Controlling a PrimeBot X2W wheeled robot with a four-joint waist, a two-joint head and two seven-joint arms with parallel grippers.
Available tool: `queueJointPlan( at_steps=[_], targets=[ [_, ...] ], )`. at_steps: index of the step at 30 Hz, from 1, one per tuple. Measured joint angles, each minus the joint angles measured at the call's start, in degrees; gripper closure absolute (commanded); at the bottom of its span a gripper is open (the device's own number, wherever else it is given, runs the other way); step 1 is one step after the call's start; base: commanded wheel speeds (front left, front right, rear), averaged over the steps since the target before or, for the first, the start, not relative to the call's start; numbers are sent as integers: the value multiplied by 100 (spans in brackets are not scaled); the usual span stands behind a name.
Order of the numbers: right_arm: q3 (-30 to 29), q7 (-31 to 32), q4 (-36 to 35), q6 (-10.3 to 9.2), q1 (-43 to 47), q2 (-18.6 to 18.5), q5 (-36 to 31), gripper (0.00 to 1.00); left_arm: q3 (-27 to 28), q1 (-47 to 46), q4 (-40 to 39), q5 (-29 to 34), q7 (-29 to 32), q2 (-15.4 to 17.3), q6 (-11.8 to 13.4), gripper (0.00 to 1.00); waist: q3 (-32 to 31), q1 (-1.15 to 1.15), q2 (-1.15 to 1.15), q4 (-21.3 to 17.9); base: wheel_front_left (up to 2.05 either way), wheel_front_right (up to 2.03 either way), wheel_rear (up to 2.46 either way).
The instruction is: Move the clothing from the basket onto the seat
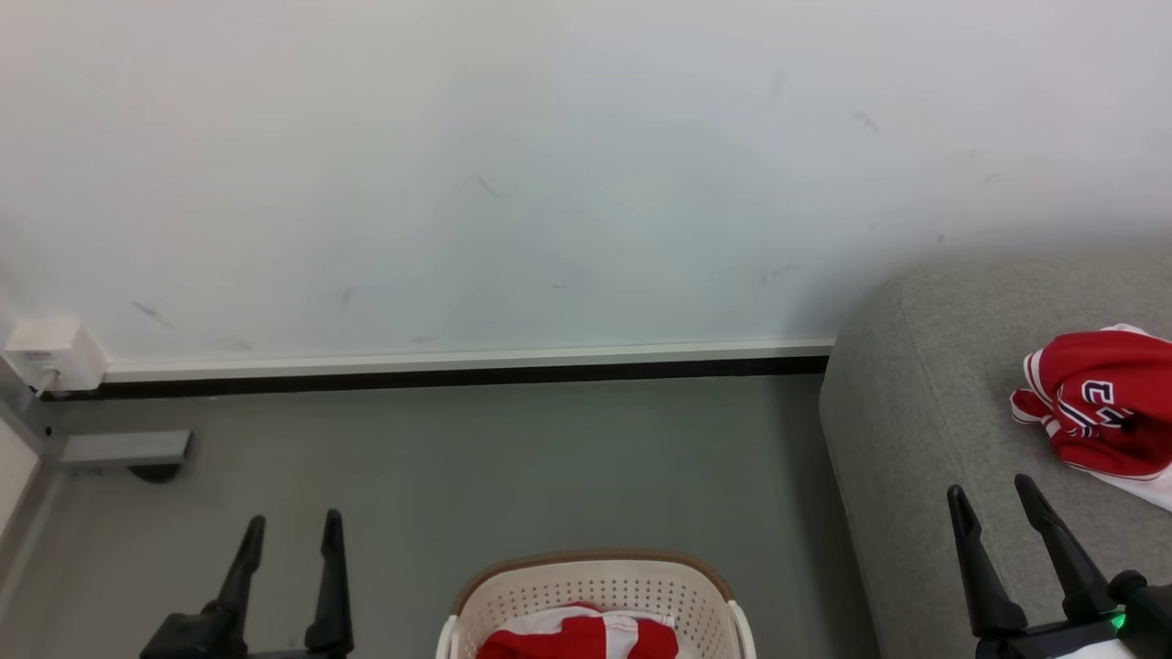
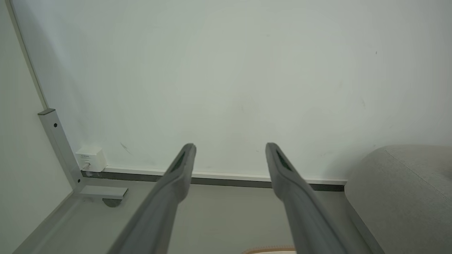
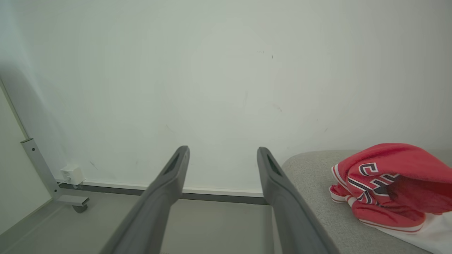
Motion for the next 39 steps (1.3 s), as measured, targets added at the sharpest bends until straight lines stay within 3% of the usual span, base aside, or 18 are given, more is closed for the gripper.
queueJointPlan(
  at_steps=[10,21,32,39],
  targets=[
    [-46,0,-62,1,-192,-87,9,0,-20,-239,62,76,0,-74,-160,0,314,0,0,-106,0,0,0],
    [-212,0,-386,1,-918,-170,33,0,-401,-1246,630,141,0,-118,-312,0,1367,1,0,-205,0,0,0],
    [-511,0,-915,1,-1676,-140,92,0,-876,-2627,2428,349,0,-126,-512,0,2611,2,0,-453,0,0,0],
    [-721,0,-1315,0,-2077,-85,124,0,-1196,-3598,4020,505,20,-118,-613,0,3363,2,0,-688,0,0,0]
  ],
)
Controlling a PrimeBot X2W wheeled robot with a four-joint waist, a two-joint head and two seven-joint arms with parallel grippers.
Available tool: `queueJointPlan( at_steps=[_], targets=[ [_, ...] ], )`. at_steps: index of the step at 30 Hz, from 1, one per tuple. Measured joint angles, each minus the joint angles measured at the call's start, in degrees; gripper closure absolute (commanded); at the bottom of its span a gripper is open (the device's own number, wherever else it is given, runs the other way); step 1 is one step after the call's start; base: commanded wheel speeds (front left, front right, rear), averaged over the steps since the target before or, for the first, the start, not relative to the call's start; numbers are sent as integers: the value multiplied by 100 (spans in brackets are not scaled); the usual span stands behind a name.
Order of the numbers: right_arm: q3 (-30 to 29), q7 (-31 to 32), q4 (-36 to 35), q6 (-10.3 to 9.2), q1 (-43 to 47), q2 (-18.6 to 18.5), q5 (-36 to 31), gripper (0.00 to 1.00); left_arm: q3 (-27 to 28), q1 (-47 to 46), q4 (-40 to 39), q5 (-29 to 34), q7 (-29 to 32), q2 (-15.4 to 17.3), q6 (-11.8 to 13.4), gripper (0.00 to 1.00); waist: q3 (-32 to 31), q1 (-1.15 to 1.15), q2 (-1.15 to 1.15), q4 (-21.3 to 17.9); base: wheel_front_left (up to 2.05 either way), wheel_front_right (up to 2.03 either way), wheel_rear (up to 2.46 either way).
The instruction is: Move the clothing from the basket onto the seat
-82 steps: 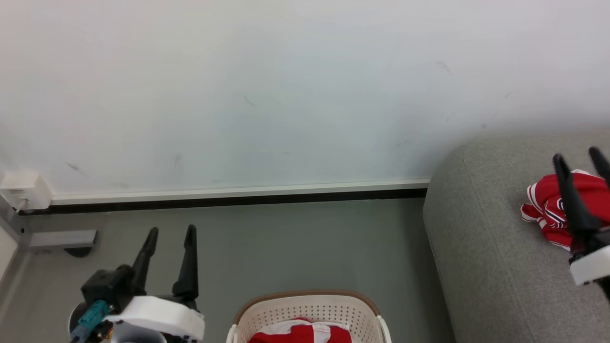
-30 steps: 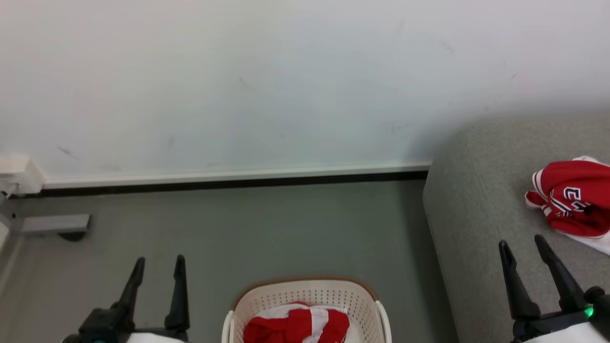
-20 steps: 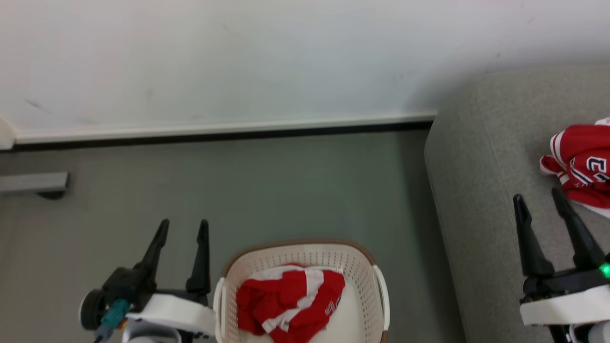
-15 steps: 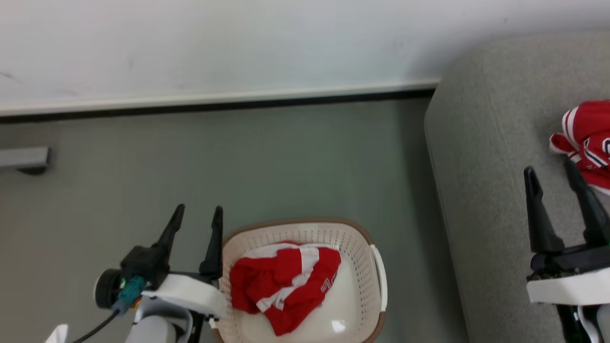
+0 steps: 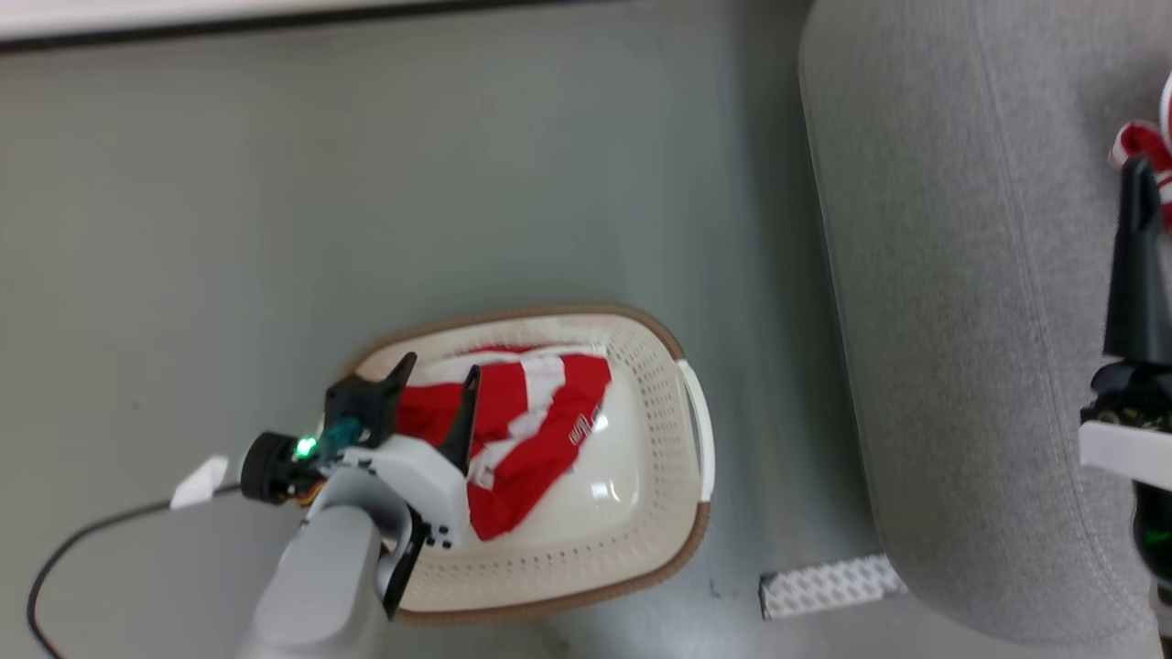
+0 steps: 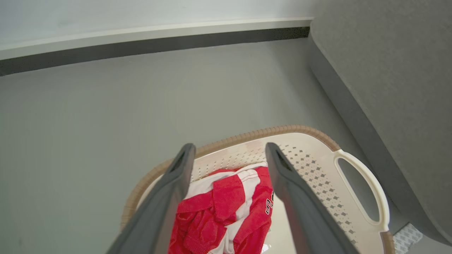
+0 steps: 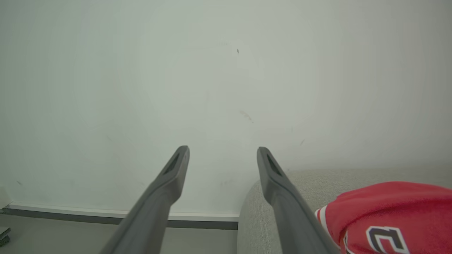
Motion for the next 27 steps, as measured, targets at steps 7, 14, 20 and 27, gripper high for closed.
queueJointPlan(
  at_steps=[7,14,20,27],
  targets=[
    [-79,0,-387,1,-319,151,32,0,-272,-937,1337,194,282,62,-48,0,711,0,0,-274,0,0,0],
    [-126,0,-716,0,-564,357,21,0,-423,-1673,2158,283,586,147,-48,0,1352,0,0,-523,0,0,0],
    [-133,0,-958,1,-706,538,-3,0,-450,-2065,2443,278,928,254,-14,0,1784,-1,0,-750,0,0,0],
    [-51,0,-1132,0,-793,711,-8,0,-555,-2281,2575,293,1501,523,96,0,2130,-1,0,-1044,0,0,0]
  ],
)
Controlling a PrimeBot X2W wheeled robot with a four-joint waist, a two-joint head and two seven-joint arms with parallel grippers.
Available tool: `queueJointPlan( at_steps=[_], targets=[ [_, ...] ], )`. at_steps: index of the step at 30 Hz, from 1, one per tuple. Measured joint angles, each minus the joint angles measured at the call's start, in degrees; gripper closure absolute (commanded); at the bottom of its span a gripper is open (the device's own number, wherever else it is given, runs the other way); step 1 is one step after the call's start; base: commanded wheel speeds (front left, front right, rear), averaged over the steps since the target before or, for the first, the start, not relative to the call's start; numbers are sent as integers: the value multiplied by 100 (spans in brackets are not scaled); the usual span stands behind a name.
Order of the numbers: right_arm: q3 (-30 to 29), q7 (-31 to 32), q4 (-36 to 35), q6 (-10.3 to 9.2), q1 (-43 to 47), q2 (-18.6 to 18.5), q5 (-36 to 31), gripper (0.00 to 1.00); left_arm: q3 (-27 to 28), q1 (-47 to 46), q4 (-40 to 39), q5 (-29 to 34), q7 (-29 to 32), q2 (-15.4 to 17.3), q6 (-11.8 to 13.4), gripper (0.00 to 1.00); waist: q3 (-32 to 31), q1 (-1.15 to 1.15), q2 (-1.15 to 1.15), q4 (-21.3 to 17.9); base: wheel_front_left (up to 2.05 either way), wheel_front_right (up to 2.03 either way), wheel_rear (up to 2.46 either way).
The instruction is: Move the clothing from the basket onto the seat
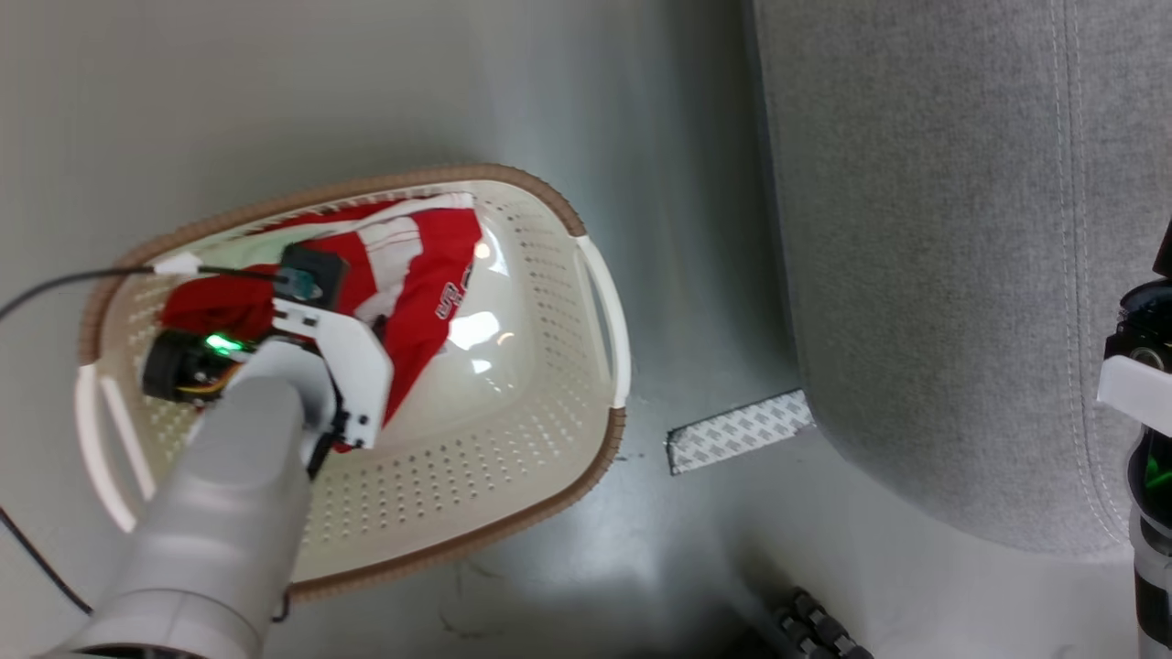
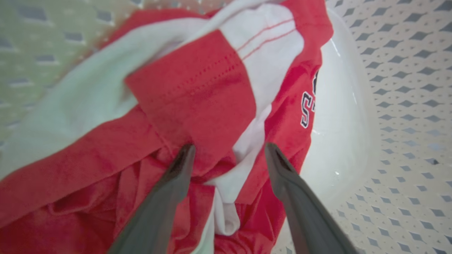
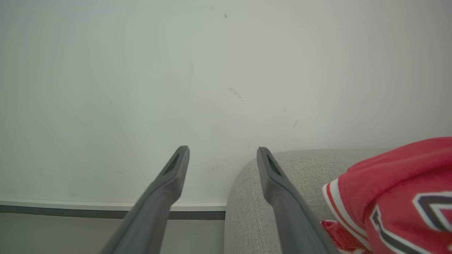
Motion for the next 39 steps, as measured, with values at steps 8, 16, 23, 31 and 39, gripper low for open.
queueJointPlan(
  at_steps=[8,16,23,31,39],
  targets=[
    [148,0,-15,0,-81,133,-5,0,-465,-60,38,342,802,253,-137,0,238,0,0,-306,0,0,0],
    [153,0,-11,0,-76,163,-70,0,-684,-73,26,371,1194,309,-212,0,295,-1,0,-364,0,0,0],
    [169,0,59,0,-79,181,-104,0,-802,-91,47,297,932,386,-264,100,288,-1,0,-411,0,0,0],
    [158,0,142,0,-127,186,-146,0,-846,-4,56,130,541,398,-274,100,-8,-1,0,-387,0,0,0],
    [129,0,266,1,-62,40,-179,0,-961,318,58,-238,59,68,-287,100,-665,-1,0,-191,0,0,0]
  ],
)
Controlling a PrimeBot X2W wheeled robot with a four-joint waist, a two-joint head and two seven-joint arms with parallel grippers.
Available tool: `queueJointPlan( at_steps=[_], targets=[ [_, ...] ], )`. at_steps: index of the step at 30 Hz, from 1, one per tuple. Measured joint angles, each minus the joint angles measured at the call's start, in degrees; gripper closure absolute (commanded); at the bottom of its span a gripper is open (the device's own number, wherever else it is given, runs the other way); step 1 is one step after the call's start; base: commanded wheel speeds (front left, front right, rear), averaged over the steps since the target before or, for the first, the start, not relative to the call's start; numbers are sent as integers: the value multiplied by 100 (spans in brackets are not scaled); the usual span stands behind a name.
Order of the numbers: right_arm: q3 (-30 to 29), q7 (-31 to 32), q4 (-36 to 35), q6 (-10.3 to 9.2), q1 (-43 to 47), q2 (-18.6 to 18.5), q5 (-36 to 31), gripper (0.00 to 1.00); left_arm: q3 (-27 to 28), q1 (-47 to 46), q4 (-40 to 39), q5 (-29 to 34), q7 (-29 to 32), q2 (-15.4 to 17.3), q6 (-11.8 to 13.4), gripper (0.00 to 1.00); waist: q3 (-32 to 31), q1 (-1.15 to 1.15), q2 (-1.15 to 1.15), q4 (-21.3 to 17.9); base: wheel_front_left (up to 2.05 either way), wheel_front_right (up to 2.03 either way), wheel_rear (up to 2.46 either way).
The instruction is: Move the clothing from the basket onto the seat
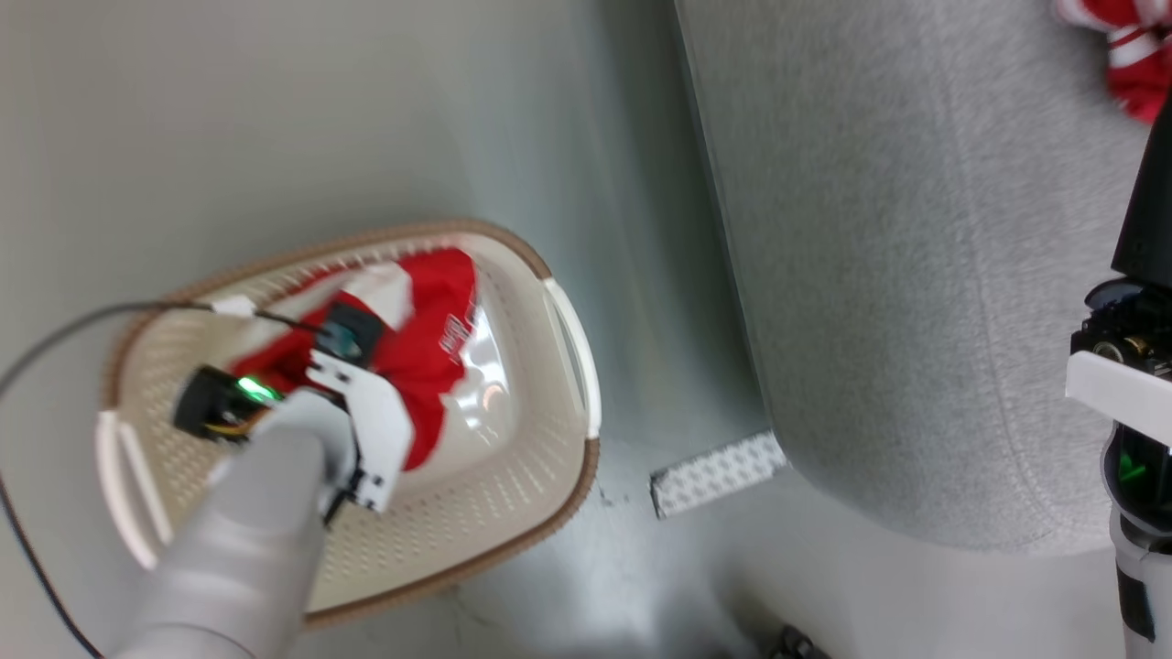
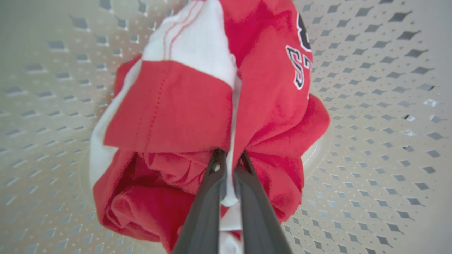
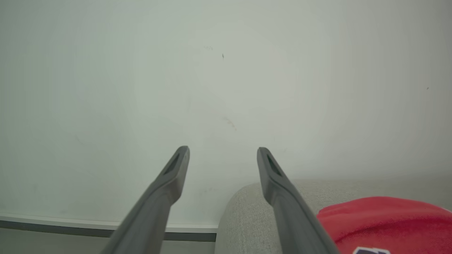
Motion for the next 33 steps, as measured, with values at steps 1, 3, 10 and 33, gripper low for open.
queueJointPlan(
  at_steps=[1,3,10,33],
  targets=[
    [-2,0,34,-1,24,-34,-18,0,-31,56,0,-45,-87,-55,0,100,-103,0,0,27,0,0,0],
    [2,0,101,0,117,-79,-30,0,-116,185,0,-176,-250,-169,-1,100,-332,0,0,89,0,0,0],
    [43,0,422,-1,490,-313,-32,0,-411,716,-40,-670,-836,-497,-1,100,-1305,0,0,362,0,0,0],
    [423,0,1216,-1,1959,-713,115,0,-991,1745,-2447,-2348,-1572,-509,0,100,-4433,-1,0,1529,0,0,0]
  ],
)
